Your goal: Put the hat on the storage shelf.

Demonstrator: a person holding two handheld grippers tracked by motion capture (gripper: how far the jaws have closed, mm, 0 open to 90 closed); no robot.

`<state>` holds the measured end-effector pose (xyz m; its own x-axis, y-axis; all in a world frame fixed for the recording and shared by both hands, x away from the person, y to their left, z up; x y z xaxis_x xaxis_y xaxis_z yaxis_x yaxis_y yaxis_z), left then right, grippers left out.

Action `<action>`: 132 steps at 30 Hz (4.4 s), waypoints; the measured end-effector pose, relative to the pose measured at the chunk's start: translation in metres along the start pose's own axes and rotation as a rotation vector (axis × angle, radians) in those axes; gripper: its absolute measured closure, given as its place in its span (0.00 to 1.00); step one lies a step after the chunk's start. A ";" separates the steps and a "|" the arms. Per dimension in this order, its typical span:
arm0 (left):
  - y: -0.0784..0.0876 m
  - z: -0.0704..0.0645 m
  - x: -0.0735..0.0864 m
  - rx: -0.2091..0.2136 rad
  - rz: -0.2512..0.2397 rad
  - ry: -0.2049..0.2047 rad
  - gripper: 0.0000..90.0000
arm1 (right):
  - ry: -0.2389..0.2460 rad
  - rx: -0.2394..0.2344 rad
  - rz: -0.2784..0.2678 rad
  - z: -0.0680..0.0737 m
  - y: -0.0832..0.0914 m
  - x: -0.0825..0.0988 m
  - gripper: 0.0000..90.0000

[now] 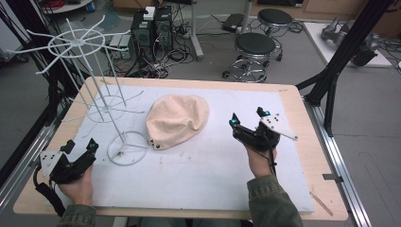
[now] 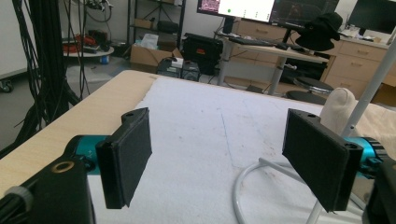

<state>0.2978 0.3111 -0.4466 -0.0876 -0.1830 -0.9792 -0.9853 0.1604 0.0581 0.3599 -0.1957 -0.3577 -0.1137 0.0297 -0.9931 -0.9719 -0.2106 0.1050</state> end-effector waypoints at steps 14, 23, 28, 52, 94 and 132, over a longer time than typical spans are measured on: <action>0.000 0.000 0.000 0.005 -0.006 0.004 0.27 | 0.011 -0.055 0.014 0.030 -0.044 -0.011 0.11; -0.001 0.000 -0.001 0.007 -0.009 0.003 0.27 | -0.006 -0.058 0.045 0.039 -0.073 -0.014 0.11; -0.001 0.000 0.000 0.012 -0.005 0.005 0.27 | -0.018 -0.089 0.077 0.047 -0.089 -0.021 0.11; 0.000 0.003 -0.002 0.005 -0.013 0.010 0.27 | 0.059 -0.048 0.304 0.079 -0.147 0.024 0.11; -0.003 -0.002 -0.001 0.015 -0.006 -0.016 0.27 | 0.084 0.055 0.710 0.090 -0.178 0.105 0.11; -0.002 -0.001 -0.001 0.020 -0.005 -0.010 0.27 | 0.096 0.257 0.663 0.090 -0.167 0.088 0.88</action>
<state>0.2999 0.3099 -0.4455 -0.0809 -0.1742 -0.9814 -0.9827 0.1787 0.0493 0.4939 -0.0701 -0.4577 -0.6903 -0.1132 -0.7147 -0.7233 0.0828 0.6855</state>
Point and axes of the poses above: each handheld gripper's, and its own axes: y roughly backward along the jaws, x roughly out of its underside, z roughly to its left, the point moved 5 cm from there along -y, roughly forward along the jaws, and after that the axes turned 8 degrees about x, right-handed, at the moved point
